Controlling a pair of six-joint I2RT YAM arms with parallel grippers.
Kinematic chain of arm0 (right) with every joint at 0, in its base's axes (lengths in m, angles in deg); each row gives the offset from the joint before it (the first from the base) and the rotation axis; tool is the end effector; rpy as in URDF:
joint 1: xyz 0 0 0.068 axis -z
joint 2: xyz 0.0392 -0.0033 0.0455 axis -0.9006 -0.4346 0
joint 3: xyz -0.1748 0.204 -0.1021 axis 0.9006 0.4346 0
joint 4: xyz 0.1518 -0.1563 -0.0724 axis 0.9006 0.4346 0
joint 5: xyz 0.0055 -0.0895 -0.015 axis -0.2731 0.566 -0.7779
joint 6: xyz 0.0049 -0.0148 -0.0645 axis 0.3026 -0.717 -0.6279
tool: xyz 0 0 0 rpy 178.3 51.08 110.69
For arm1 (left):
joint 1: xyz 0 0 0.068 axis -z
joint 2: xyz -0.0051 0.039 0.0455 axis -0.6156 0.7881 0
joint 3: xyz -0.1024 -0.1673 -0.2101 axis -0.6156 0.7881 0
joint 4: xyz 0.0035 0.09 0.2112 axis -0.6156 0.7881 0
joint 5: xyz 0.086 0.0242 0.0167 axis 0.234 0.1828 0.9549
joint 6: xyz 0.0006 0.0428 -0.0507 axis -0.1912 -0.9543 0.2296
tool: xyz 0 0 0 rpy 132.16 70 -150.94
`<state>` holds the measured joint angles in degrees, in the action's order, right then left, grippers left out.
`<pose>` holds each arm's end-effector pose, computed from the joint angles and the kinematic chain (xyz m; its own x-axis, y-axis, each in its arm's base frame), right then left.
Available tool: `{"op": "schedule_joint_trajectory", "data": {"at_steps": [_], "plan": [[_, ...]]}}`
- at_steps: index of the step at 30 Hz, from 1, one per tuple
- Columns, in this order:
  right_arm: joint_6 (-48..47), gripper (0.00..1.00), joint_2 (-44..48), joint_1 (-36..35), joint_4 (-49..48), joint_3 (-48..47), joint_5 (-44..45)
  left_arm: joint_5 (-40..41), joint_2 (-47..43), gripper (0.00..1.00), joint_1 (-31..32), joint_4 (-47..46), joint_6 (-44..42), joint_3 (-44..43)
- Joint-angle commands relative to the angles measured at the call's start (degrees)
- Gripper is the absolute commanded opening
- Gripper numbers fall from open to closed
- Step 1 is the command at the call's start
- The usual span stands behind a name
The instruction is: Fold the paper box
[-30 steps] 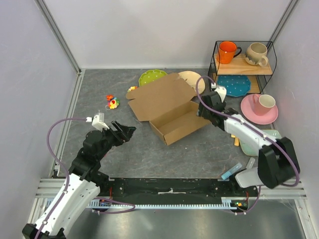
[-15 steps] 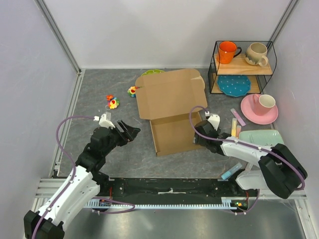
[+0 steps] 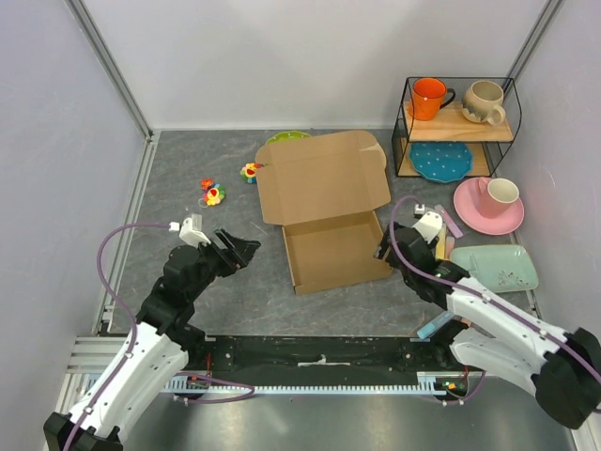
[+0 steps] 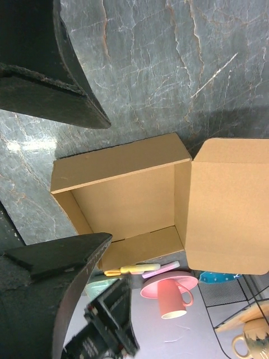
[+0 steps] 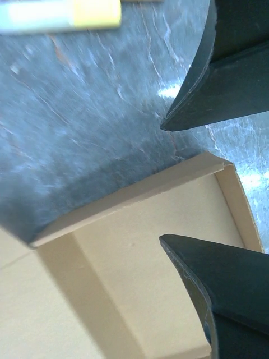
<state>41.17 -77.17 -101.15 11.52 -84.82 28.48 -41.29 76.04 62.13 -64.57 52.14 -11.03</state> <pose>0.1479 0.0775 0.2188 -0.5399 0.3461 -0.7672 0.2250 0.9377 0.2647 0.0981 -0.0459 0.2391 -0.5114 -0.5873 -0.6274 0.0848 0.6920 -0.7169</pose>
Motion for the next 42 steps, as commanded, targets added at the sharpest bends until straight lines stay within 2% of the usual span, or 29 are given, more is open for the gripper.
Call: {"op": "schedule_joint_trajectory", "data": {"at_steps": [1, 4, 5, 6, 8, 10, 14, 24, 29, 34, 42], "plan": [[2.39, 0.82, 4.20, 1.56, 13.42, -10.47, 12.33, 1.73, -2.06, 0.81, 0.29, 1.50, 1.63, -0.71], [0.30, 0.83, 1.14, 12.79, 16.63, -14.63, 7.54, 1.74, -2.68, 0.81, 0.29, 1.06, 2.50, -0.45], [-1.19, 0.82, -0.10, 19.17, 16.72, -15.16, 5.16, 1.82, -2.94, 0.81, 0.29, 0.71, 2.86, 0.07], [-1.64, 0.82, -1.59, 22.20, 16.73, -15.60, 0.01, 1.82, -2.86, 0.81, 0.29, 0.53, 3.03, 0.25], [-3.83, 0.78, -6.94, 29.04, 15.76, -16.22, -4.16, 1.39, -2.86, 0.81, 0.29, -0.08, 3.65, 1.04], [-5.06, 0.77, -12.12, 31.27, 14.89, -17.10, -5.67, 0.95, -3.03, 0.81, 0.29, -0.43, 3.82, 1.39], [-6.92, 0.73, -16.01, 31.81, 11.90, -17.80, -4.44, 0.07, -3.91, 0.81, 0.29, -0.52, 3.48, 1.57], [-9.99, 0.74, -25.67, 31.98, 8.38, -20.79, -0.13, -1.16, -4.44, 0.81, 0.29, -1.75, 2.95, 2.36], [-10.26, 0.73, -29.46, 33.03, 4.78, -19.83, -1.10, -1.51, -4.35, 0.81, 0.29, -2.28, 2.95, 2.71], [-10.87, 0.76, -32.80, 35.94, 1.00, -19.83, -5.93, -3.26, -4.79, 0.82, 0.29, -3.59, 2.16, 3.15], [-12.98, 0.79, -36.14, 36.38, -2.34, -19.13, -10.59, -3.27, -6.20, 0.82, 0.21, -5.18, 3.39, 4.73]]}}
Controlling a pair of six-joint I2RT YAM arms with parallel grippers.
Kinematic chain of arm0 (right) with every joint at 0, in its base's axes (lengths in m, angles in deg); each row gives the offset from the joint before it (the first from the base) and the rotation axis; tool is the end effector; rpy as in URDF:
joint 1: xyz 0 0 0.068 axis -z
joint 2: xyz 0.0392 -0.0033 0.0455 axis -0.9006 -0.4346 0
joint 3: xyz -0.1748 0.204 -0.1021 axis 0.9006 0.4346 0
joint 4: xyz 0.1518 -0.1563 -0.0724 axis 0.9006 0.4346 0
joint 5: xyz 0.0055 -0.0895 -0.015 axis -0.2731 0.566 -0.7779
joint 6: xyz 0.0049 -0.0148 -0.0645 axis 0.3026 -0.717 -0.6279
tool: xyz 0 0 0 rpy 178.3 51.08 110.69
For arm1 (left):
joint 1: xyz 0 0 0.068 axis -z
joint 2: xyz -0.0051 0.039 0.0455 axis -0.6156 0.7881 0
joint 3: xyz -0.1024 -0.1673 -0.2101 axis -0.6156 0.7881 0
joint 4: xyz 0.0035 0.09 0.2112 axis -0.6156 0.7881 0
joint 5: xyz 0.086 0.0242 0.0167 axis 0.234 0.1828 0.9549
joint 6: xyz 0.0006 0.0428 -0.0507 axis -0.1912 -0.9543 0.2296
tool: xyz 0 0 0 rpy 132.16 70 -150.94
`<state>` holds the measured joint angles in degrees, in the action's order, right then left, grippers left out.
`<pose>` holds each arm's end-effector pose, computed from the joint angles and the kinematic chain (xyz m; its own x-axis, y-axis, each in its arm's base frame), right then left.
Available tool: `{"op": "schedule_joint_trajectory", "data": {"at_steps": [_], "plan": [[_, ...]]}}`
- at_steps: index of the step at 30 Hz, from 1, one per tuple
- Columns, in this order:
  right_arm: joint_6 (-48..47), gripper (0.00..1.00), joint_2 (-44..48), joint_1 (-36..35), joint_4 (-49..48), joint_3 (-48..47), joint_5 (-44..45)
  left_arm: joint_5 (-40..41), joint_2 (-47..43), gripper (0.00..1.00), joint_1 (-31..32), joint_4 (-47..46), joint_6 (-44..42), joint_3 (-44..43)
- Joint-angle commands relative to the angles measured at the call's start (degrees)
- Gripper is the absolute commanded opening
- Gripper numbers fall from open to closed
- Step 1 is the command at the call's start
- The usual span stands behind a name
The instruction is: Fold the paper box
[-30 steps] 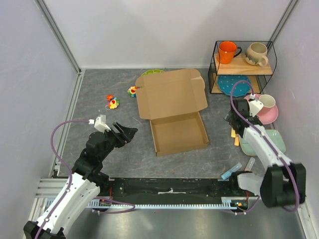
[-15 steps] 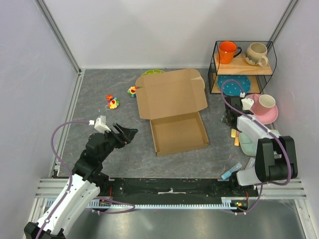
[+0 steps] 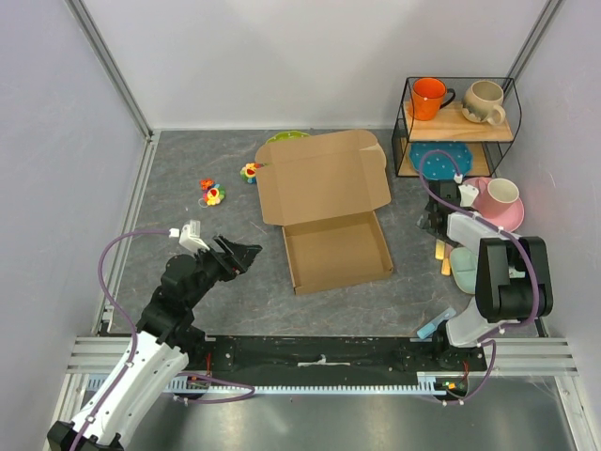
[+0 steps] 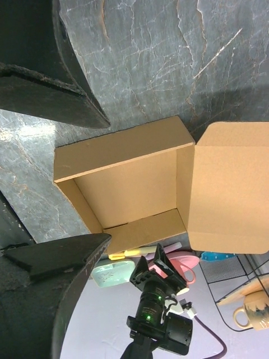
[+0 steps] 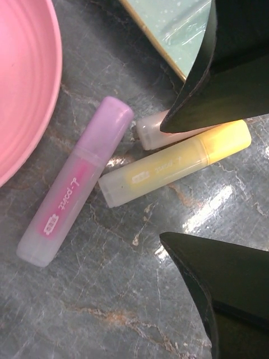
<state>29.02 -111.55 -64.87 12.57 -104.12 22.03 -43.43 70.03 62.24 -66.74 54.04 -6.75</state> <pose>0.2793 -0.0186 0.1896 -0.6171 0.4791 -0.6243 0.6275 0.7783 -0.0230 0.0873 -0.0434 0.2273 -0.5019 -0.6132 -0.6099 0.1359 0.6405 -0.7558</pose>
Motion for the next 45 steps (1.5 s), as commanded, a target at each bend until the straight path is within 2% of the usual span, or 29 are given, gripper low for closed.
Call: {"op": "schedule_joint_trajectory", "data": {"at_steps": [1, 10, 18, 23, 24, 27, 30, 33, 35, 38, 42, 45], "plan": [[-1.09, 0.78, -1.59, 0.18, -3.83, 0.53, -4.84, -1.13, -0.18, 0.82, 0.18, -3.02, 1.48, 0.36], [-0.31, 0.72, -2.82, 0.01, -7.26, 4.57, -9.50, -1.83, 2.80, 0.81, 0.18, -3.19, 1.57, 0.45], [0.58, 0.61, 3.16, 0.10, -8.15, 9.32, -11.35, -1.48, 2.45, 0.81, 0.18, -3.37, 1.57, 0.63], [0.40, 0.46, 5.79, 0.10, -8.14, 12.04, -12.23, -2.18, 4.12, 0.81, 0.18, -3.81, 1.57, 0.19], [0.92, 0.38, 6.06, 0.01, -8.14, 12.39, -12.32, -2.19, 4.12, 0.81, 0.18, -3.81, 1.66, 0.19], [0.93, 0.25, 8.25, -0.34, -7.71, 13.01, -13.55, -2.71, 4.21, 0.81, 0.18, -3.72, 1.66, -0.08], [0.93, 0.17, 13.86, -1.57, -5.61, 12.22, -12.67, -2.63, 3.77, 0.81, 0.18, -2.67, 1.31, -0.86], [1.28, 0.15, 22.47, -4.82, -0.95, 8.19, -10.83, -1.49, 3.42, 0.81, 0.27, -0.74, 0.34, -2.36], [1.63, 0.13, 28.08, -9.55, 1.77, 3.81, -8.29, -0.17, 3.42, 0.81, 0.27, 0.06, -0.53, -3.41], [1.46, 0.12, 30.93, -18.60, 3.63, -1.48, -6.26, 1.24, 3.59, 0.81, 0.27, 1.11, -1.41, -4.64], [0.40, 0.10, 26.29, -29.13, 3.63, -4.91, -11.86, 2.56, 4.21, 0.81, 0.27, 2.08, -1.94, -5.70], [-2.23, 0.09, 20.14, -37.13, 3.11, -6.76, -9.87, 3.61, 4.39, 0.81, 0.27, 2.87, -1.68, -6.32]]}}
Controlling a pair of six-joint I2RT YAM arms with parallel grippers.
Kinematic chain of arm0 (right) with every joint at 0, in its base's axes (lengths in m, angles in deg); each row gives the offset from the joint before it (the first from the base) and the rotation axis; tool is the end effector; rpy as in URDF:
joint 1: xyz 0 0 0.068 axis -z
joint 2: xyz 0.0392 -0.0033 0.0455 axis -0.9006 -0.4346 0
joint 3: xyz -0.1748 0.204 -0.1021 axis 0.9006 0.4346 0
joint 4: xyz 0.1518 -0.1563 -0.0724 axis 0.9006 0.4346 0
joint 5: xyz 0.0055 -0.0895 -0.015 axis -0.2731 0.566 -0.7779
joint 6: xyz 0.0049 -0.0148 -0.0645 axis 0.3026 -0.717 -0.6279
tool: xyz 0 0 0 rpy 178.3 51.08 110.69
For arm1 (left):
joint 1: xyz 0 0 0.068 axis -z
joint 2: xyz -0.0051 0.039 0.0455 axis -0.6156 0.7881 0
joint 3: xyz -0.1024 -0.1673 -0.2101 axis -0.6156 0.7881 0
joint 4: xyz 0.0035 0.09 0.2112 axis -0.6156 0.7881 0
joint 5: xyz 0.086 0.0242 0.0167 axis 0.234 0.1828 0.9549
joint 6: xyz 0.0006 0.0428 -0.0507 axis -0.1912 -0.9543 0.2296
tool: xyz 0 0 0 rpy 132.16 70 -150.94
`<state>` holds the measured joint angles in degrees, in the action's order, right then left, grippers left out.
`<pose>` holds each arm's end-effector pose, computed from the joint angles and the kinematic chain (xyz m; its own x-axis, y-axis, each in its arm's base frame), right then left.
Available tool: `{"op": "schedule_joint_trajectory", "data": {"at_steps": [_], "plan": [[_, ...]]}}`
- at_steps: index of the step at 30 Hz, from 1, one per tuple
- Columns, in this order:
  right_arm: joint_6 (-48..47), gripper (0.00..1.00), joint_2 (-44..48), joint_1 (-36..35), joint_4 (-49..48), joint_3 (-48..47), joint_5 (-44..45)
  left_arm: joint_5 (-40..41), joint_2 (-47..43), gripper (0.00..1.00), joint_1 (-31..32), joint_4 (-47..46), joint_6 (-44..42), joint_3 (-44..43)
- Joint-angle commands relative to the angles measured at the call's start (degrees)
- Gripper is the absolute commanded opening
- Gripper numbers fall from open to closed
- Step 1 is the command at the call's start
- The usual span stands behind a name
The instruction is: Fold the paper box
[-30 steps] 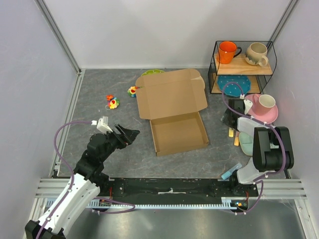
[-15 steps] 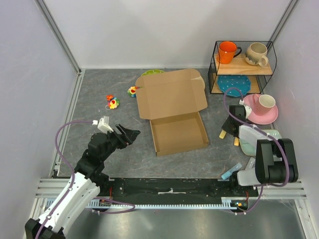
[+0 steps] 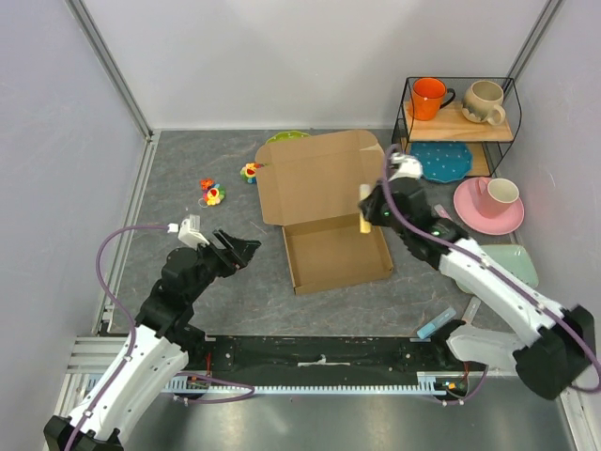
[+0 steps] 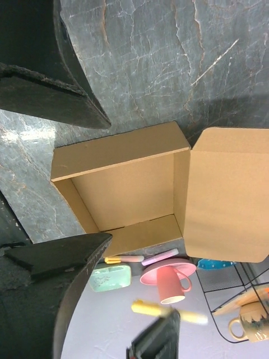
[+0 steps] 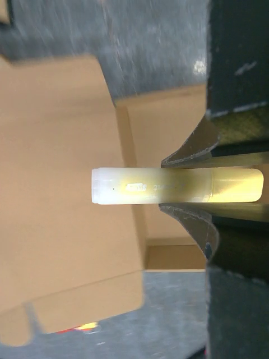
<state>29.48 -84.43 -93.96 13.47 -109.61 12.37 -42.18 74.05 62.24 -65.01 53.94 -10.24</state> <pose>0.1995 0.0986 0.3274 -0.4883 0.3227 -0.8109 -0.0254 0.9235 0.3828 0.0940 -0.0452 0.2384 -0.5093 -0.6098 -0.6073 0.0978 0.6601 -0.7448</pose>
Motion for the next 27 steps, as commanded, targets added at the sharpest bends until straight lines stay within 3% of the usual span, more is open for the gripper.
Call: {"op": "schedule_joint_trajectory", "data": {"at_steps": [1, 9, 10, 11, 14, 17, 22, 25, 27], "plan": [[-3.04, 0.09, -10.13, -9.12, 2.12, -1.89, -0.20, 2.63, 0.36, 0.81, 0.27, 1.49, -1.48, -2.99], [-3.39, 0.13, -21.85, -12.38, -0.69, -4.61, 1.65, 4.39, 0.37, 0.81, 0.27, 4.39, -1.04, -4.58], [-3.75, 0.16, -23.42, -12.30, -0.43, -6.53, 1.65, 4.74, 0.36, 0.81, 0.27, 4.66, -1.04, -4.66], [-4.10, 0.31, -24.13, -12.38, 0.79, -7.60, 1.74, 4.92, 0.10, 0.81, 0.27, 5.01, -1.04, -4.75], [-4.89, 0.54, -24.23, -13.00, 3.08, -10.68, 4.27, 5.97, -0.43, 0.81, 0.27, 5.45, -1.48, -4.93], [-4.63, 0.67, -21.60, -12.91, 4.58, -12.53, 8.83, 7.37, 0.10, 0.82, 0.27, 5.54, -2.10, -5.80], [-5.07, 0.73, -19.05, -8.88, 5.82, -16.39, 13.78, 10.80, 6.05, 0.85, 0.18, 3.87, -4.73, -10.27], [-5.42, 0.73, -18.78, -2.12, 2.50, -16.93, 13.51, 11.68, 9.32, 0.86, 0.18, 3.96, -7.27, -14.49], [-6.47, 0.74, -18.17, 3.75, -2.59, -13.18, 8.63, 11.42, 11.43, 0.86, 0.18, 4.05, -8.16, -16.17]]}}
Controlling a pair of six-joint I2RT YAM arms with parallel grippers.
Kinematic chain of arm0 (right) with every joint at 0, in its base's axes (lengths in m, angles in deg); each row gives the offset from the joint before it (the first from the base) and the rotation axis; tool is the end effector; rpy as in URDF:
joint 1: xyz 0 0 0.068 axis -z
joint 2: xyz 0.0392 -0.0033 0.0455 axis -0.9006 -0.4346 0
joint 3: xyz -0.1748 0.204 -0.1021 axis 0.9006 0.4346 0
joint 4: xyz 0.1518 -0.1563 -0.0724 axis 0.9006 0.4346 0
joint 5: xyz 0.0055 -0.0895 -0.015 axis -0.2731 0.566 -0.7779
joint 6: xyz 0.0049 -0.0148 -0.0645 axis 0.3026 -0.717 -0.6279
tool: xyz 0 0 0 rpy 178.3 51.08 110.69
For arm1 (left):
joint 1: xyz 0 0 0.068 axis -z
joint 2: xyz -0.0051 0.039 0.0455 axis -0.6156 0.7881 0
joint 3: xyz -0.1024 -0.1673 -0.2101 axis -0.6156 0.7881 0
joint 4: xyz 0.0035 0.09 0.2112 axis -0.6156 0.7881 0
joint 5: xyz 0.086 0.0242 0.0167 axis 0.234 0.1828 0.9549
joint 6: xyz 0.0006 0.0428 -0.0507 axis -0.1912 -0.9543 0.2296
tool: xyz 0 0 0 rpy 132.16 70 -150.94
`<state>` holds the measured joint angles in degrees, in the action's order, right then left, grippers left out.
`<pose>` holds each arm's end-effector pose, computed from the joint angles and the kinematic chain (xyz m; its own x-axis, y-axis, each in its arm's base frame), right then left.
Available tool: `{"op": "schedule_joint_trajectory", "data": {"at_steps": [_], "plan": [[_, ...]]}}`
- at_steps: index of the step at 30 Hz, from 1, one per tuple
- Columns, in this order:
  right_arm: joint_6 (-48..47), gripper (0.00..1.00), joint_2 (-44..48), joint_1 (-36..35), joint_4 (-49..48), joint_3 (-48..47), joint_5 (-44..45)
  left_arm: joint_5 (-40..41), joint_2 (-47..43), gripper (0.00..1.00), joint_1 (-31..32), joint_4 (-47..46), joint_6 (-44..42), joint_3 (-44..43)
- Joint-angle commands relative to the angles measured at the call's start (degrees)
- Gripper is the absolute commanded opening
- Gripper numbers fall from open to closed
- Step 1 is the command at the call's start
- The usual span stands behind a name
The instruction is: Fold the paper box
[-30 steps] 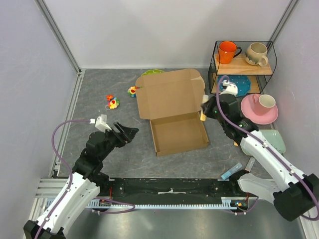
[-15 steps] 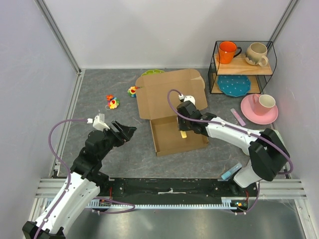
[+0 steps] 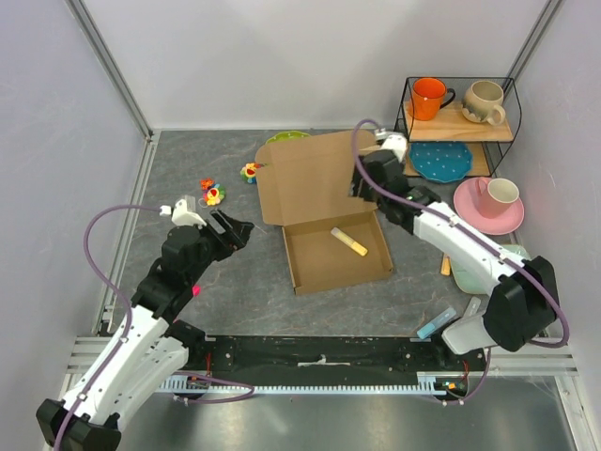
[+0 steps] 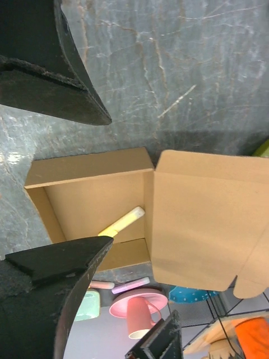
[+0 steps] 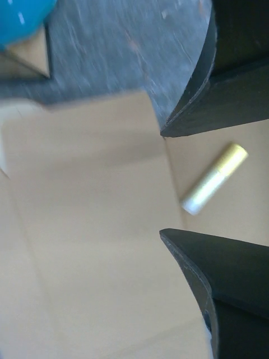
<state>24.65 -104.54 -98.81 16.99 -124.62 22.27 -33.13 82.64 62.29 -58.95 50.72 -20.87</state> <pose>0.2629 0.1546 0.3222 -0.5382 0.1451 -0.8302 0.0135 0.9864 0.1636 0.1120 -0.0443 0.2741 -0.4446 -0.5941 -0.6704 -0.0118 0.7522 -0.6588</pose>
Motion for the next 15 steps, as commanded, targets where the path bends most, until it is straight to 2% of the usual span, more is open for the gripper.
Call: {"op": "schedule_joint_trajectory", "data": {"at_steps": [1, 3, 4, 7, 10, 15], "plan": [[-1.90, 0.74, 3.68, 10.47, -15.36, 4.48, -4.09, 2.20, 3.11, 0.87, 0.14, -2.01, -5.38, -6.51], [-1.73, 0.77, 5.45, 16.16, -24.21, 10.71, -9.98, 1.50, 3.20, 0.88, 0.14, -2.44, -5.91, -6.96], [-1.73, 0.79, 5.20, 17.59, -26.60, 10.66, -15.75, 1.15, 3.20, 0.89, 0.14, -2.53, -6.61, -7.22], [-4.27, 0.83, 0.11, 21.29, -24.26, 6.62, -22.64, 0.18, 3.46, 0.91, 0.14, -2.89, -8.28, -7.66], [-5.33, 0.85, -3.76, 23.75, -24.68, 5.30, -25.99, 0.09, 5.04, 0.94, -0.04, -2.27, -9.08, -8.54], [-4.19, 0.86, -10.96, 26.83, -29.43, 4.51, -35.13, -0.26, 7.33, 0.96, -0.12, -2.01, -9.17, -9.16]]}}
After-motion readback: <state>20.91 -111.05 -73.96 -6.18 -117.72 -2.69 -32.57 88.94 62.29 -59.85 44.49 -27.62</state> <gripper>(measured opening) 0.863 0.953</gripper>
